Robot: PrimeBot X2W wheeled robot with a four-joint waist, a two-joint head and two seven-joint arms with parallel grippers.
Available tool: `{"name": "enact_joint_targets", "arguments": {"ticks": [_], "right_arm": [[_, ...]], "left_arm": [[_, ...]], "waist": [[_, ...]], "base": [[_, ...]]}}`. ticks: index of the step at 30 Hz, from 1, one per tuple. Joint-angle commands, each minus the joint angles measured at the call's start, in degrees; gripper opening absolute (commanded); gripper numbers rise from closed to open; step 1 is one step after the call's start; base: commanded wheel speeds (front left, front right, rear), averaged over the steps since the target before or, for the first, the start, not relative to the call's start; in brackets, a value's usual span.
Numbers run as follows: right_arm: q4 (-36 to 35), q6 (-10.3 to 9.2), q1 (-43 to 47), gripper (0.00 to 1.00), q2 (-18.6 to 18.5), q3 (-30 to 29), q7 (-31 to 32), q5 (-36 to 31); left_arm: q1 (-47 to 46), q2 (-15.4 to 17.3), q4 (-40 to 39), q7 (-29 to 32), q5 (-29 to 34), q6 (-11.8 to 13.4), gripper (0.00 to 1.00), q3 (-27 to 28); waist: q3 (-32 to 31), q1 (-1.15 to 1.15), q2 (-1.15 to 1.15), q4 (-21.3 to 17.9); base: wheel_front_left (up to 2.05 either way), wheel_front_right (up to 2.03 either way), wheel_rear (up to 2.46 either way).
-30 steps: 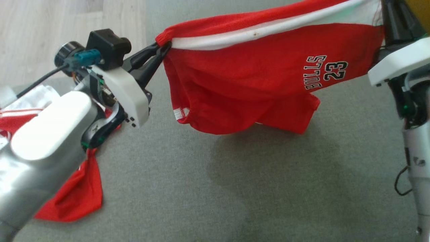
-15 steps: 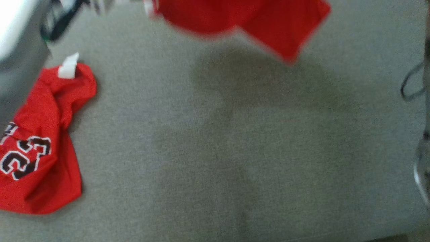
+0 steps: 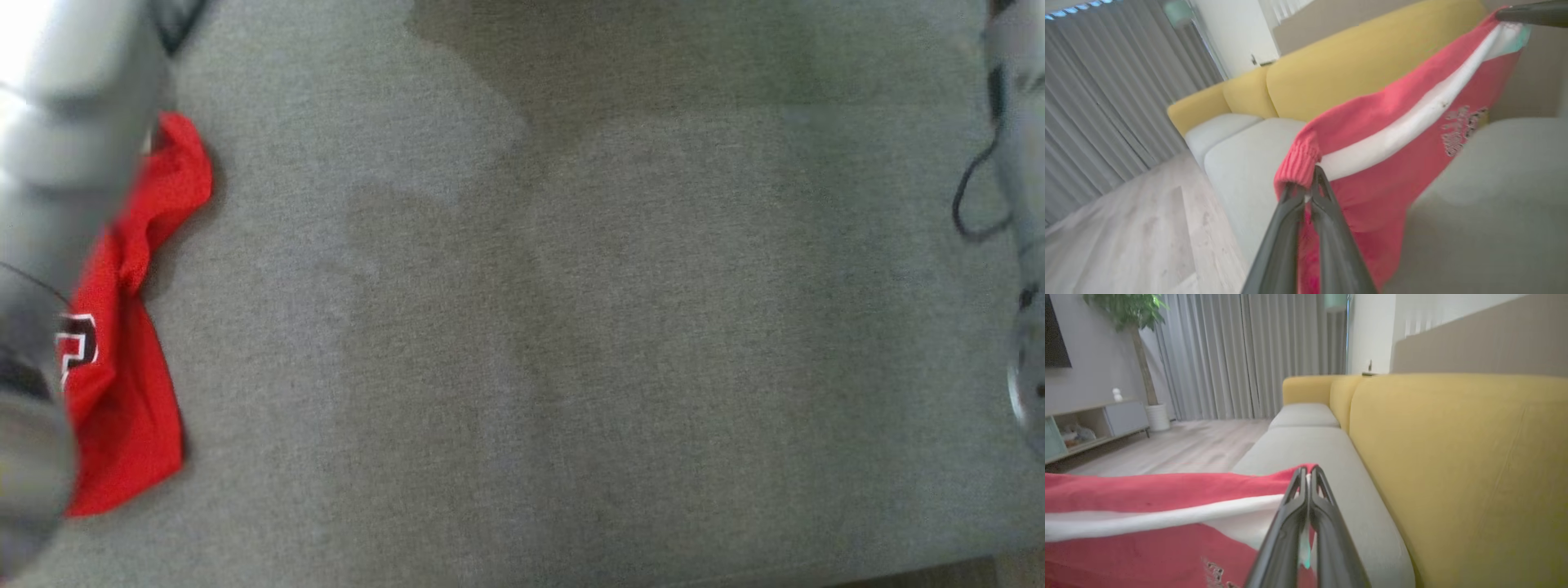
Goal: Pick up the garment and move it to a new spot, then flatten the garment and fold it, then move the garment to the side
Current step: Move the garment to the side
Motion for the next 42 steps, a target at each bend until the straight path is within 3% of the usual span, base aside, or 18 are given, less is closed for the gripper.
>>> {"name": "enact_joint_targets", "arguments": {"ticks": [1,5,10,19,20,26,32,42], "right_arm": [[-0.13,0.43,1.16,0.0,0.15,1.49,-0.27,0.58],[3.44,0.43,5.67,0.0,-1.12,8.01,2.37,2.69],[3.24,0.43,12.36,0.0,-4.89,18.76,10.02,9.05],[-10.07,0.43,22.22,0.0,-18.3,36.71,24.33,25.36],[-12.94,0.43,23.77,0.0,-21.08,39.12,26.72,28.57],[-19.39,0.43,28.0,0.0,-27.2,43.93,31.97,35.61],[-23.04,0.43,31.88,0.0,-30.57,45.57,34.64,39.96],[-30.16,0.43,40.99,0.0,-36.62,42.92,35.72,45.53]], "left_arm": [[0.22,1.03,-0.17,-0.94,-0.73,-0.22,0.0,0.07],[7.0,1.12,-1.85,-1.46,-2.52,-0.36,0.0,-6.63],[14.96,4.3,-7.93,-0.45,-7.83,-0.38,0.0,-12.83],[26.37,7.91,-17.76,2.33,-8.93,-0.39,0.0,-14.95],[28.18,7.98,-19.02,2.61,-8.32,-0.36,0.0,-15.01],[34.12,8.17,-22.29,3.75,-7.71,1.69,0.0,-15.09],[39.56,8.42,-26.08,4.88,-8.84,4.08,0.0,-15.12],[48.08,8.97,-37.58,8.82,-9.56,9.15,0.0,-15.16]], "waist": [[0.22,-0.01,0.0,0.31],[-0.09,-0.01,0.0,0.6],[-2.35,-0.01,0.0,1.45],[-6.7,-0.01,0.0,1.78],[-7.83,-0.01,0.0,1.73],[-12.26,-0.01,0.0,0.87],[-16.44,-0.01,0.0,-0.2],[-19.29,-0.01,0.0,-0.9]], "base": [[0.0,0.0,0.0],[0.0,0.0,0.0],[0.0,0.0,0.0],[0.0,0.0,0.0],[0.0,0.0,0.0],[0.0,0.0,0.0],[0.0,0.0,0.0],[0.0,0.0,0.0]]}}
